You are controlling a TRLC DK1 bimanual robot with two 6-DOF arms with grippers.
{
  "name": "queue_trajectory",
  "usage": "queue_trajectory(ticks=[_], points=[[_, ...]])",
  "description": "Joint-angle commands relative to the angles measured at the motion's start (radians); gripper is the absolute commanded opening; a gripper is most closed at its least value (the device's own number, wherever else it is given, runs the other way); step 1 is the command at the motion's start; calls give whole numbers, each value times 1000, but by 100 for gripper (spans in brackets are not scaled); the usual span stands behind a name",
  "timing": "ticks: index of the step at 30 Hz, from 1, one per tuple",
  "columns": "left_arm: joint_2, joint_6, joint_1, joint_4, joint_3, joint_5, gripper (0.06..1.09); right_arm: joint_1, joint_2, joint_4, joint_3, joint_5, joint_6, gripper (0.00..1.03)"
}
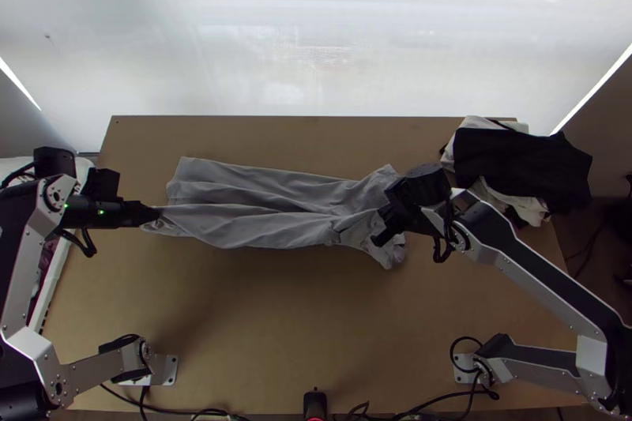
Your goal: Fold the t-shirt
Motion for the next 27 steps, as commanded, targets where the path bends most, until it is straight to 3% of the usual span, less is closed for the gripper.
queue_trajectory(ticks=[1, 10, 13, 18, 27], points=[[-12, 13, -9, 20, -58, 1, 9, -43, 94, 110, 31, 1, -38, 3], [104, -16, -41, 110, -61, 1, 9, -95, 416, 288, 117, 0, -55, 5], [138, -30, -52, 130, -57, 1, 9, -98, 476, 302, 123, 0, -46, 26], [175, -34, -52, 148, -55, 1, 9, -87, 455, 297, 83, 0, -23, 89], [189, -34, -53, 156, -58, 1, 9, -30, 248, 226, 34, 0, -80, 93]])
